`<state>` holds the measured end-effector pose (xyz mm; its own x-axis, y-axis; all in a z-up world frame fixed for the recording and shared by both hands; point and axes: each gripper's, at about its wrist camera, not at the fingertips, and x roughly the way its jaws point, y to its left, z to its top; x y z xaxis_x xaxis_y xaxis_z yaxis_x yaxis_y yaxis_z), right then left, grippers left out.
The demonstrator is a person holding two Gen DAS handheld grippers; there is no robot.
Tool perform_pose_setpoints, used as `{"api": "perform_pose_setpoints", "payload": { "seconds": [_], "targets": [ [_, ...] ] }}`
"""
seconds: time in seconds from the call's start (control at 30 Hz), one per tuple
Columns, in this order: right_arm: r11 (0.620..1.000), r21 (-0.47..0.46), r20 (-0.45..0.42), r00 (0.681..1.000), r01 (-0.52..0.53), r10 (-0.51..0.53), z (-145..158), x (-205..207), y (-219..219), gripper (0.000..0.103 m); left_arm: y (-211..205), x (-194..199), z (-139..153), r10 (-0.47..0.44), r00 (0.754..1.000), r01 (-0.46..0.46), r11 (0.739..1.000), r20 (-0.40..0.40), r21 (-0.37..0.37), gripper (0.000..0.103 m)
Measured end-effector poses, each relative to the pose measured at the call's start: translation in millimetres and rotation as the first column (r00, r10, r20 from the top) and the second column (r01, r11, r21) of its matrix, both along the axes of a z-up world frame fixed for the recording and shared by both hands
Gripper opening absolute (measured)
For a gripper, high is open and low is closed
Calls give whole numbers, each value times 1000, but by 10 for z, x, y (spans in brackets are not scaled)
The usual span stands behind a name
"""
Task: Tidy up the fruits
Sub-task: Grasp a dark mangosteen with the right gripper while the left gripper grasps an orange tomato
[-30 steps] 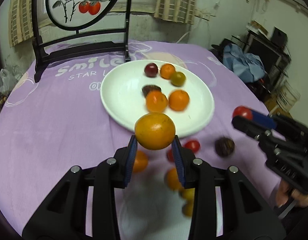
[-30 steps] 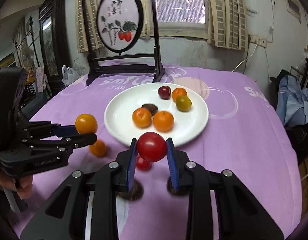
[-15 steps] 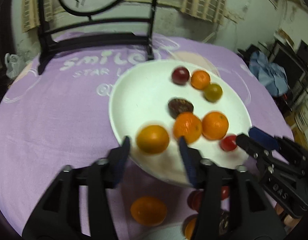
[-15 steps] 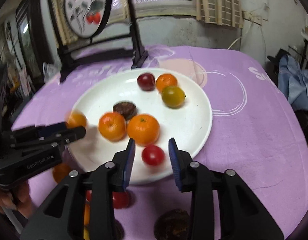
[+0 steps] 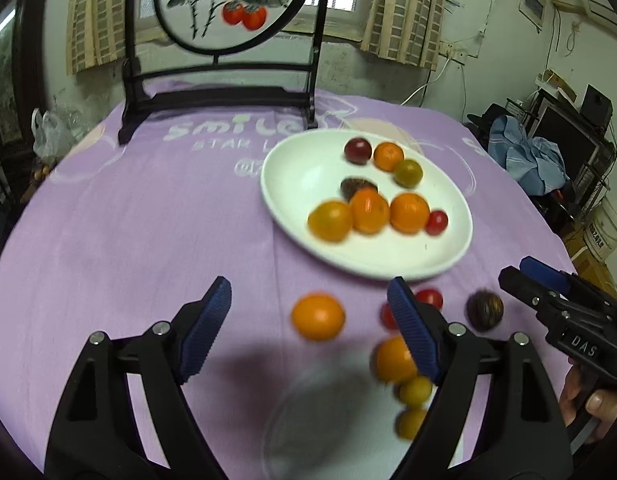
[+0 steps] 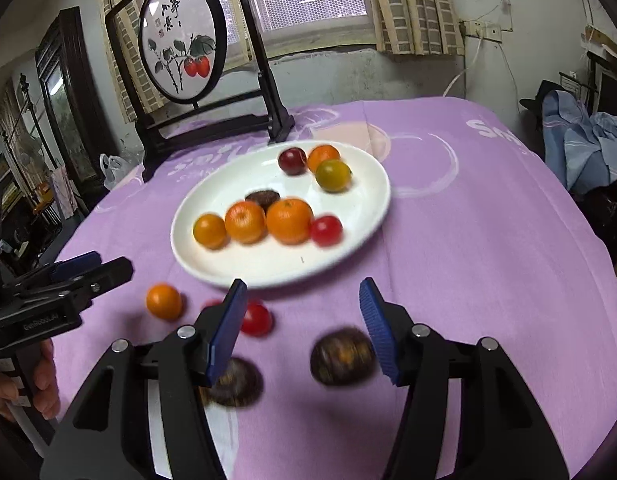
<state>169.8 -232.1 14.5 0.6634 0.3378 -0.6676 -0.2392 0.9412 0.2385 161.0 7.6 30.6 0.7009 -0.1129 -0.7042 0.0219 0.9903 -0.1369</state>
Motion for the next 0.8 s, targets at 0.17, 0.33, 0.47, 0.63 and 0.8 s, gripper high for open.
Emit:
{"api": "perform_pose_setpoints", "payload": {
  "seconds": [0.17,0.33,0.47,0.63,0.8],
  "targets": [
    [998,-60,-6,1000,0,0,-34,-181,-49,59,36,-194,-55,1,1000,-1,1000,-21,-5,83],
    [990,-144,-47,999,0,-7,-170,-213,-22,59,56,-317,-146,5,1000,-5,1000,-15,13,86],
    [972,-236,-99,995,7,-31,-333,-122,48,58,103,-326,-247,0,1000,0,1000,-16,15,86],
    [946,-323,-122,992,-15,-26,-478,85,201,58,166,-284,-342,-13,1000,13,1000,-28,-2,86],
    [963,-270,-139,990,-11,-28,-529,202,196,44,168,-260,-391,-14,999,14,1000,-46,-6,86]
  ]
}}
